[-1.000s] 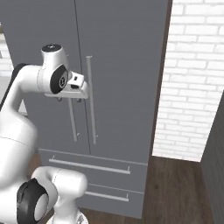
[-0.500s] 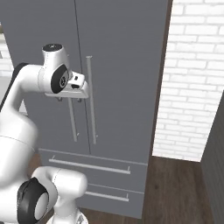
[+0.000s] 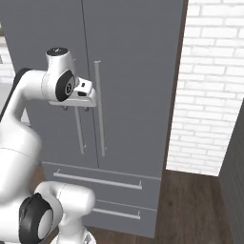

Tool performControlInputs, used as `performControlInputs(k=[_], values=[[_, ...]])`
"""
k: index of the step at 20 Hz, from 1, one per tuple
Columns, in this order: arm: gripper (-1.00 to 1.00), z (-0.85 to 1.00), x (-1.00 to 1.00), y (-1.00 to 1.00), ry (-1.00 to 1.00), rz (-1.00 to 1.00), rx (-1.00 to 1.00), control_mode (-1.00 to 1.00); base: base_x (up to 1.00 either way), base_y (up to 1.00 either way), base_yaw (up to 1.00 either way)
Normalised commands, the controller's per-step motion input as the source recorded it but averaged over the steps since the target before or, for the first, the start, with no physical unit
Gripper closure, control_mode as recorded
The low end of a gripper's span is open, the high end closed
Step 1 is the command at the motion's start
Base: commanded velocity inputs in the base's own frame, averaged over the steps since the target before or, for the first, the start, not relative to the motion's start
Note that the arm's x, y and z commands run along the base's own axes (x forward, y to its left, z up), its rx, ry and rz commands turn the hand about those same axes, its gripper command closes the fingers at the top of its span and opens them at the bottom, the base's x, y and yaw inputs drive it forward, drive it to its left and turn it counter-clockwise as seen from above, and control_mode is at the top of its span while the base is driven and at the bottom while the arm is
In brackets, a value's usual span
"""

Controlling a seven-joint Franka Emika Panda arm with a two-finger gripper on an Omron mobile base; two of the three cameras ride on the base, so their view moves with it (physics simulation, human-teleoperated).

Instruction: Take the strawberry from the fridge and place it on top of the pancake, located on the dining counter.

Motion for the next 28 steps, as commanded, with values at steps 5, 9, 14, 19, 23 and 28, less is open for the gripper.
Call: performControlInputs(k=[5, 9, 14, 19, 23, 28], values=[[-1.00, 0.00, 0.00, 0.00, 0.00, 0.00, 0.00, 1.00, -0.40, 0.10, 0.00], [-1.00, 0.00, 0.00, 0.00, 0.00, 0.00, 0.00, 1.00, -0.12, 0.00, 0.00], [-1.00, -0.03, 0.23, -0.03, -0.03, 0.00, 0.00, -1.00, 0.00, 0.00, 0.00], [-1.00, 0.00, 0.72, -0.10, -0.25, 0.00, 0.01, -1.00, 0.00, 0.00, 0.00], [-1.00, 0.00, 0.59, -0.09, -0.30, -0.01, 0.00, -1.00, 0.00, 0.00, 0.00], [-1.00, 0.00, 0.09, -0.37, -0.16, -0.08, 0.00, -1.00, 0.00, 0.00, 0.00]])
